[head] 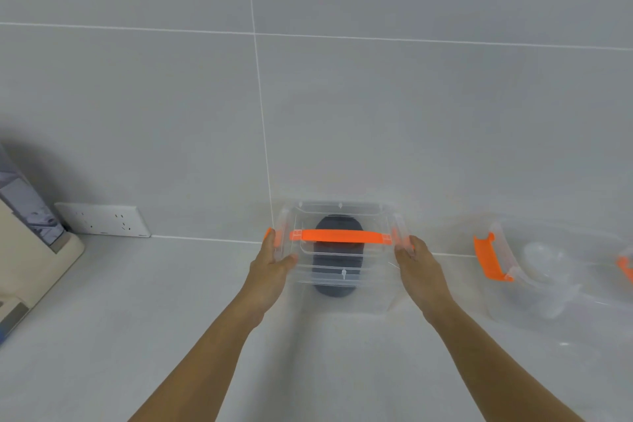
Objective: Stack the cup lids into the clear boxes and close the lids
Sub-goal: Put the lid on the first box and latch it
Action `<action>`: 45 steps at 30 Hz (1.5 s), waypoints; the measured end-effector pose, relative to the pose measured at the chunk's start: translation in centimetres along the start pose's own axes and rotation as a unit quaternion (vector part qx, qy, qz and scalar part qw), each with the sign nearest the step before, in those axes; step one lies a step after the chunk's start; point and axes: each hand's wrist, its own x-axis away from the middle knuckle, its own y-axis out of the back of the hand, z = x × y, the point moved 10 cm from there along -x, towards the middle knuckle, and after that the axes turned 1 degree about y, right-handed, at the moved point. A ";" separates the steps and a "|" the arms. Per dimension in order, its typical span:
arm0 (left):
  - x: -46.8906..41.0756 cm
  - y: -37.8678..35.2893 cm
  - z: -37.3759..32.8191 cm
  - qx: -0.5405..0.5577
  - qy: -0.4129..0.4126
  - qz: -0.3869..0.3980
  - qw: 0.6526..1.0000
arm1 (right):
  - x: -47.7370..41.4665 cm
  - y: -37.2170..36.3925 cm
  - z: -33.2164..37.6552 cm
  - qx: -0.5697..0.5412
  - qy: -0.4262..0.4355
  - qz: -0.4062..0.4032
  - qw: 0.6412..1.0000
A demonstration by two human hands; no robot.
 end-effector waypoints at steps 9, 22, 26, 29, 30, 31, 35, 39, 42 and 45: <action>0.6 1.5 -0.9 -0.206 -0.036 -0.029 0.977 | 0.1 0.7 -0.7 -0.002 -0.019 0.007 1.000; 0.3 2.3 4.1 0.094 0.145 -0.061 0.983 | 1.0 -1.2 -5.4 -0.246 -0.202 0.049 0.947; 0.1 2.1 3.3 0.127 0.080 -0.086 0.985 | 0.1 -0.2 -5.0 -0.235 -0.146 -0.022 0.961; 0.2 3.0 1.7 0.074 0.015 -0.142 0.987 | -0.2 0.5 -3.7 -0.159 -0.065 -0.060 0.983; 0.2 3.1 1.2 0.038 -0.002 -0.155 0.987 | -0.2 0.7 -3.4 -0.130 -0.046 -0.067 0.988; 0.3 3.1 0.8 0.007 -0.018 -0.165 0.986 | -0.2 0.8 -3.1 -0.105 -0.032 -0.073 0.991; 0.6 3.0 0.0 -0.075 -0.059 -0.189 0.977 | -0.2 1.1 -2.3 -0.035 -0.004 -0.070 0.997; 0.6 2.9 -0.2 -0.104 -0.065 -0.192 0.974 | -0.1 1.1 -2.0 0.009 0.008 -0.063 0.998; 0.5 2.9 -0.5 -0.128 -0.073 -0.189 0.971 | 0.1 1.4 -1.5 0.038 0.021 -0.065 0.997; 0.4 2.9 -0.9 -0.155 -0.087 -0.196 0.964 | 0.1 1.4 -0.7 0.076 0.040 -0.065 0.994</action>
